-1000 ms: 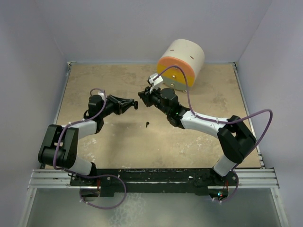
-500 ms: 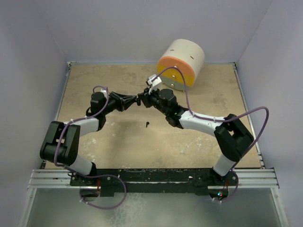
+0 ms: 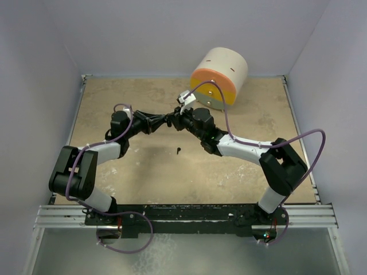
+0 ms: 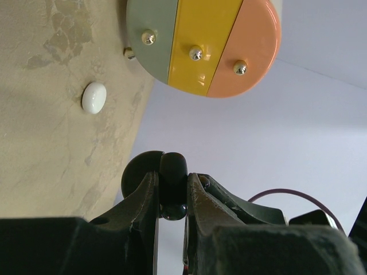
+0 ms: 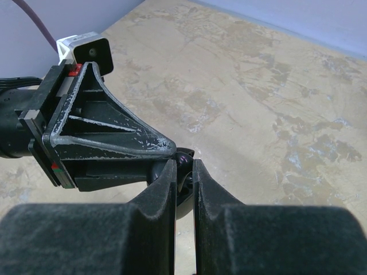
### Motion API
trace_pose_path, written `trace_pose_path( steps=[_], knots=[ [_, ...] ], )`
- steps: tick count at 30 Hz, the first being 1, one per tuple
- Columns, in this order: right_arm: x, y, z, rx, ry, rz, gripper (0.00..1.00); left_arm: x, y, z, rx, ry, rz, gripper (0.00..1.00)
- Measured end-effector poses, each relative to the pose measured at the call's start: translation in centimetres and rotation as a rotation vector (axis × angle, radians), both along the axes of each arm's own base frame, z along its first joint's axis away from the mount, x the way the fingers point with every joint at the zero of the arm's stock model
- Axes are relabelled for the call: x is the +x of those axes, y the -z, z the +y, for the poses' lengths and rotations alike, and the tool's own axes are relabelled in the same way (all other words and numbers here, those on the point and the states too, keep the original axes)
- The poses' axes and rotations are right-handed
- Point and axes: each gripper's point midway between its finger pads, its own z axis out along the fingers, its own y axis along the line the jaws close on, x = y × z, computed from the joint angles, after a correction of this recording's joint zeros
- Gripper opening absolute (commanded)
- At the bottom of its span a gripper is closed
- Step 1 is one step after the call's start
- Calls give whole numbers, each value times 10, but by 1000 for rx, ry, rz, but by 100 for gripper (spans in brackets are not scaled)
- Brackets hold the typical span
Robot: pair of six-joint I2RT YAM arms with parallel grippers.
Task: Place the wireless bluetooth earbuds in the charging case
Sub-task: Place the earbud in the charging case.
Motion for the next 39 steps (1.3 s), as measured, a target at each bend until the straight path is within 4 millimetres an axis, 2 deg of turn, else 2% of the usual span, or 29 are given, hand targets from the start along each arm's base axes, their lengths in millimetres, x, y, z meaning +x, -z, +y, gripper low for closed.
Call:
trace_pose_path(
  steps=[14, 36, 39],
  knots=[
    [-1, 3, -1, -4, 1, 4, 0, 0, -1, 0, -8, -1, 6, 0],
    [-2, 19, -2, -22, -1, 17, 0, 1, -1, 0, -19, -11, 17, 0],
    [-2, 18, -2, -14, -2, 11, 7, 3, -3, 0, -19, -10, 13, 0]
  ],
)
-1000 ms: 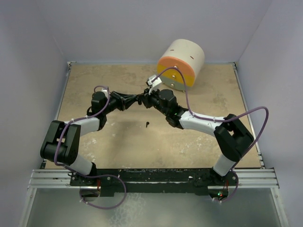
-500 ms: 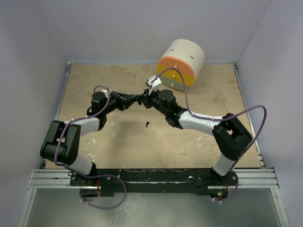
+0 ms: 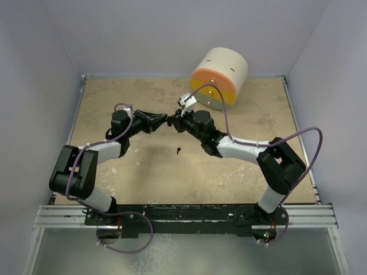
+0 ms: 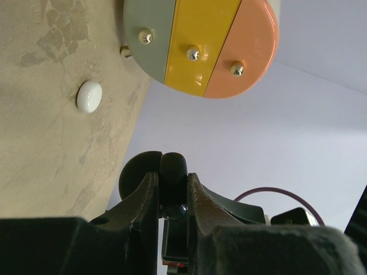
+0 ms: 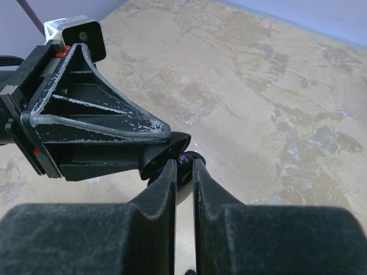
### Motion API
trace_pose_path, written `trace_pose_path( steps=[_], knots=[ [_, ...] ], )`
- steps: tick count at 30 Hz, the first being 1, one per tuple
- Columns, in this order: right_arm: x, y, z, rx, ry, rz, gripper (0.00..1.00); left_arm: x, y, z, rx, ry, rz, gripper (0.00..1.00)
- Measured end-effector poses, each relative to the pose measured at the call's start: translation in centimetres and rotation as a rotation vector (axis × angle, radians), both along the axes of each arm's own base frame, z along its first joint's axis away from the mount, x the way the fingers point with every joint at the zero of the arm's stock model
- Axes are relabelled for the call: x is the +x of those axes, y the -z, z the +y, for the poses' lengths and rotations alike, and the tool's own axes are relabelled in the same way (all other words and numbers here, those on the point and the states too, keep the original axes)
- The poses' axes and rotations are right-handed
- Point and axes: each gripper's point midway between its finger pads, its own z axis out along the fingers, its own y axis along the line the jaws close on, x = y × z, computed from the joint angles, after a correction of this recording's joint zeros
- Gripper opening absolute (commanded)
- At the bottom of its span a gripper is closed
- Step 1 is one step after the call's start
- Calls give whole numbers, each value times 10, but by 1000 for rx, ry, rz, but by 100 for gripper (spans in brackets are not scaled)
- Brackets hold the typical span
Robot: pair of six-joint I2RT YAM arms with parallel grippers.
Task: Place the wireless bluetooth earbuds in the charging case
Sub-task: Place the earbud in the charging case.
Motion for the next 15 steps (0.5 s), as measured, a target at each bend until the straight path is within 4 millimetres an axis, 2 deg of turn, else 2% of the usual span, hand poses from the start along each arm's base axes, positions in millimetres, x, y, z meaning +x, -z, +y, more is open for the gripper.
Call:
trace_pose_path(
  steps=[3, 11, 15],
  knots=[
    [0, -2, -1, 6, 2, -3, 13, 3, -1, -2, 1, 5, -3, 0],
    [-5, -5, -10, 21, 10, 4, 18, 7, -2, -11, 36, 61, -53, 0],
    [-17, -12, -10, 39, -17, 13, 20, 16, 2, -10, 66, 48, -100, 0]
  ],
)
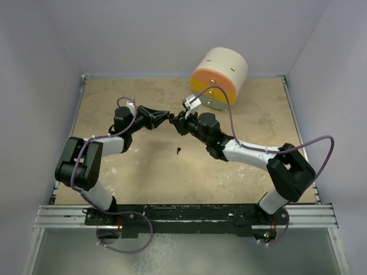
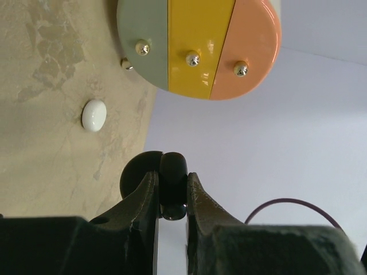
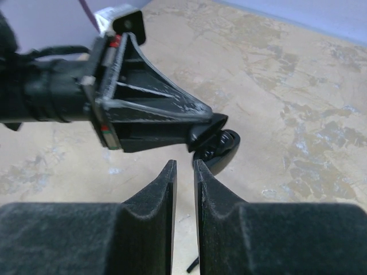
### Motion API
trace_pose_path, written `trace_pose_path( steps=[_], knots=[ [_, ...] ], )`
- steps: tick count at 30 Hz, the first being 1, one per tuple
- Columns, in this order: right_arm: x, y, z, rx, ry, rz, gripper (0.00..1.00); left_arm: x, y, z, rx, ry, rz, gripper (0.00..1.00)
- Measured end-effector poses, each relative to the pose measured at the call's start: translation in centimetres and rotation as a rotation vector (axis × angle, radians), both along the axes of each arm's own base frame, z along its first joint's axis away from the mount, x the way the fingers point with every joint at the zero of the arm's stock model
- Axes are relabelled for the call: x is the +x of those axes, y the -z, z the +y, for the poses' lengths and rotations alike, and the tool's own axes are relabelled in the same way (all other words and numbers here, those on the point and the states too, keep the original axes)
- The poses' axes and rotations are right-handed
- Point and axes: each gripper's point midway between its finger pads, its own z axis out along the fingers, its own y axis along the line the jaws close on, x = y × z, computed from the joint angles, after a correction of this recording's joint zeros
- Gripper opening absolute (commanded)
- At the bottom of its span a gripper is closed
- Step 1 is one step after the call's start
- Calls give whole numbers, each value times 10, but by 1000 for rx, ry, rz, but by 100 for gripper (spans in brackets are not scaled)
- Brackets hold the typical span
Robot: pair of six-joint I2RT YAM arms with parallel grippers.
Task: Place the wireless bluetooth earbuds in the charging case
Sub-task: Place the earbud in the charging case.
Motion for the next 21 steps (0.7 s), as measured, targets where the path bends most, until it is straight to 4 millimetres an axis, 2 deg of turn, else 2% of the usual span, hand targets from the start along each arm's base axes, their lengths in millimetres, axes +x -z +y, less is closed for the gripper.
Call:
trace_pose_path(
  steps=[5, 9, 16, 18, 21],
  knots=[
    [-8, -25, -3, 51, -4, -19, 23, 6, 11, -1, 21, 1, -34, 0],
    [-8, -37, -10, 79, 32, -11, 24, 9, 5, -1, 20, 2, -89, 0],
    [12, -11, -13, 21, 139, 99, 26, 8, -16, -3, 13, 13, -215, 0],
    [15, 0, -18, 5, 168, 132, 27, 6, -20, -4, 8, 24, -236, 0],
    [21, 4, -27, 5, 210, 154, 29, 1, -21, -3, 6, 31, -248, 0]
  ],
)
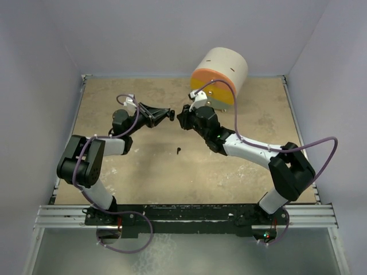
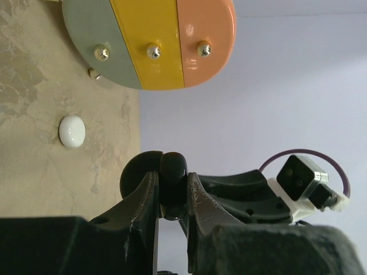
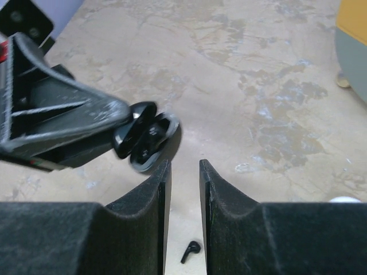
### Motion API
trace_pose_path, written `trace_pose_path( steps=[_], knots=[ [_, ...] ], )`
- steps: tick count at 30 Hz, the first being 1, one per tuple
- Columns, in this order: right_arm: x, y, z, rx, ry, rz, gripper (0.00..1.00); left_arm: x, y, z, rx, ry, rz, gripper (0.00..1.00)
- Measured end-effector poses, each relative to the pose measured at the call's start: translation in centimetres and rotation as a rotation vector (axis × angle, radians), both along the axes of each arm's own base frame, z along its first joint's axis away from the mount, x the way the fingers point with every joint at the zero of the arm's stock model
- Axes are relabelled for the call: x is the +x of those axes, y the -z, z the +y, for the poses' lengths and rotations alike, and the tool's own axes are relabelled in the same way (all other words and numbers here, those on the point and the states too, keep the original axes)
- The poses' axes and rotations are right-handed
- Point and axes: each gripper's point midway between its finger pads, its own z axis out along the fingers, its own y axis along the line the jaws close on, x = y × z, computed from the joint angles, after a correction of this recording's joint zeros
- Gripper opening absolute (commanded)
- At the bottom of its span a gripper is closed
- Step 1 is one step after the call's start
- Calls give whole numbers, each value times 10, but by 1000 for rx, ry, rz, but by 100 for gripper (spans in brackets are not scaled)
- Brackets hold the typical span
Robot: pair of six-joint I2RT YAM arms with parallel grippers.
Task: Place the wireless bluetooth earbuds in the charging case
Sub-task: Place the earbud in the charging case.
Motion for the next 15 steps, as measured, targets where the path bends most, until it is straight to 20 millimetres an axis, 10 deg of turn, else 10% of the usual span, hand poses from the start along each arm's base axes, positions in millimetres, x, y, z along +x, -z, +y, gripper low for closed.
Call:
trace_pose_path(
  steps=[15],
  knots=[
    [10, -8, -8, 10, 40, -8, 29, -21, -10, -1, 36, 43, -53, 0]
  ],
)
